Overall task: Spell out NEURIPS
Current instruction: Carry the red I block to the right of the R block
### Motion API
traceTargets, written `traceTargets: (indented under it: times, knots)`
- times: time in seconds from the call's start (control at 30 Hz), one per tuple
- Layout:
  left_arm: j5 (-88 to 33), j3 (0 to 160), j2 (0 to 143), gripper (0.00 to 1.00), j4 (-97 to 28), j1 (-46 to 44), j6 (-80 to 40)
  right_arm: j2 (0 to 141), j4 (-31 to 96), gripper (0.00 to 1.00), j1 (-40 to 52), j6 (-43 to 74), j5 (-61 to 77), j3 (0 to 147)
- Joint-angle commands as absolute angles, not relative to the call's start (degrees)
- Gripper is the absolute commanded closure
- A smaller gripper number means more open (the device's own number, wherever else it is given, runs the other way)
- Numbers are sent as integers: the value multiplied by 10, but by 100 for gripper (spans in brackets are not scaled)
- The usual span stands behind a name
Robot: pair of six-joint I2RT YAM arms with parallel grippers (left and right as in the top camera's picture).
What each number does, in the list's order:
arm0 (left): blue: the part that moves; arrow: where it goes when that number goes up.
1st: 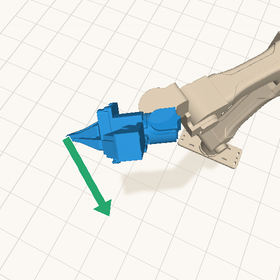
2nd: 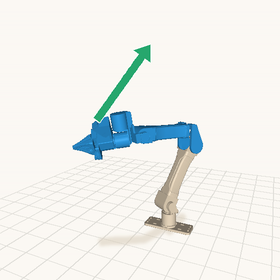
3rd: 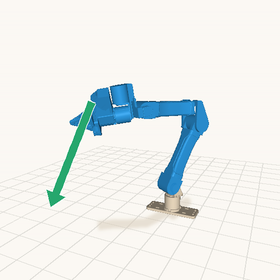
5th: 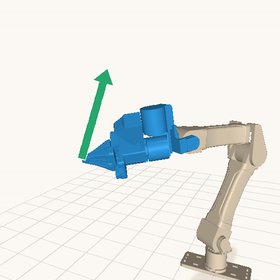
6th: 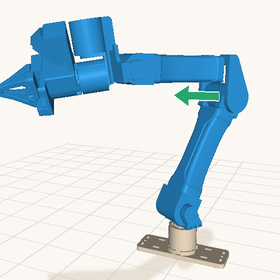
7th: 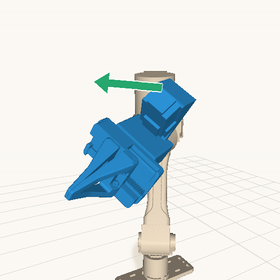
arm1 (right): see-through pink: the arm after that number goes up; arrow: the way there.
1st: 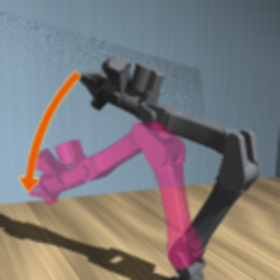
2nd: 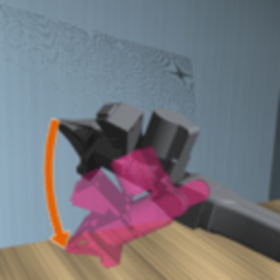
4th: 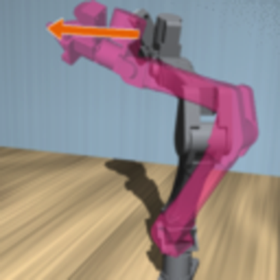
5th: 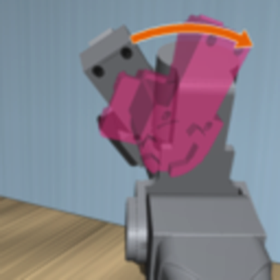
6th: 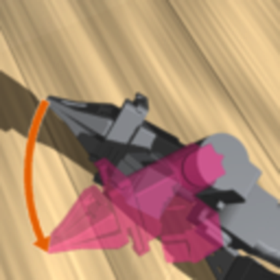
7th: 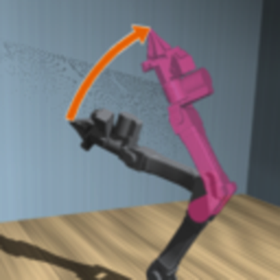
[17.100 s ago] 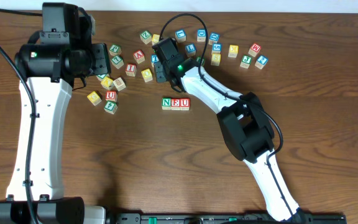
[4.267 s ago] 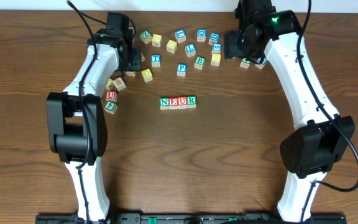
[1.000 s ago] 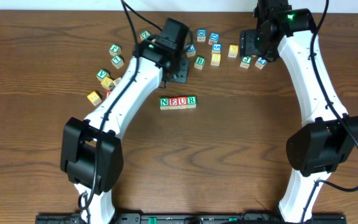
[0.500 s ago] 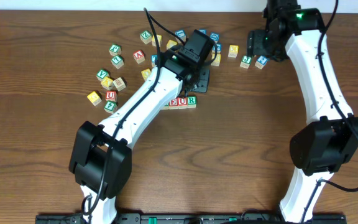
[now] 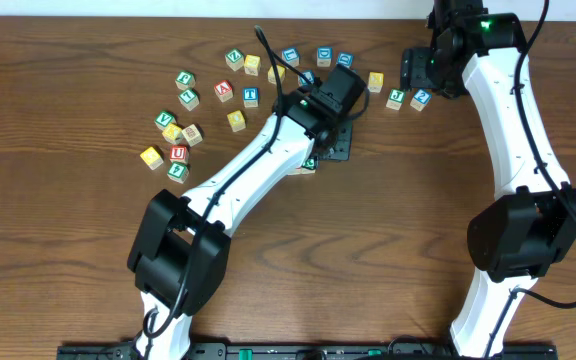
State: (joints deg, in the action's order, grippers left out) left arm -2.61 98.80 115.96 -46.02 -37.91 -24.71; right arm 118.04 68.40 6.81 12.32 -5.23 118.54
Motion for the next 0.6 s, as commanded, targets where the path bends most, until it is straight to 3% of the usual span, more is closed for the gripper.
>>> traceTargets:
  times: [0.0,0.57]
  knots:
    - [-18,984,1185,72,-454,-382,-274,1178,686,19,63,117,-61,1191]
    - [-18,984,1260,71,-411,-383,-323,1178,686,18,63,117,-60,1191]
